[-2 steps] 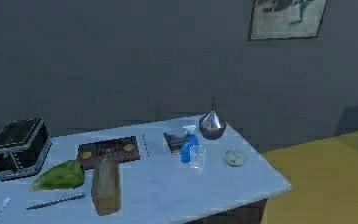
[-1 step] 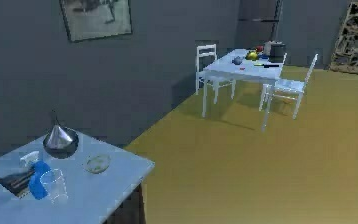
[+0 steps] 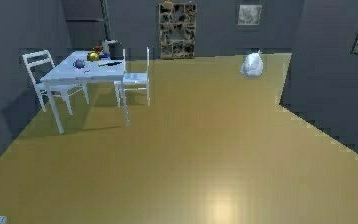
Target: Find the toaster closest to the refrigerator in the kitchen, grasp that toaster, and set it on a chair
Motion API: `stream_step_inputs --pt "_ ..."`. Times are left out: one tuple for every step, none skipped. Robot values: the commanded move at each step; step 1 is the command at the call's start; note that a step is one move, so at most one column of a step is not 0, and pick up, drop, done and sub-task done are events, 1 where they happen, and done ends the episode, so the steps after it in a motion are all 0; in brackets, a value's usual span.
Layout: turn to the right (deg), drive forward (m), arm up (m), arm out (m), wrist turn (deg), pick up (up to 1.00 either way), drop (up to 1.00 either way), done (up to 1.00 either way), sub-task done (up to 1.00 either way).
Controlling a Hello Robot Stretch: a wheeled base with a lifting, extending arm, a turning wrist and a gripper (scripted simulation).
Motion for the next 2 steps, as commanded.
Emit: stream_step_inputs --pt "0.0 1.0 0.0 0.0 0.0 0.0 0.0 0.0 0.0" --pt "0.0 1.0 0.0 0.0 0.0 0.0 0.0 0.0 0.0"
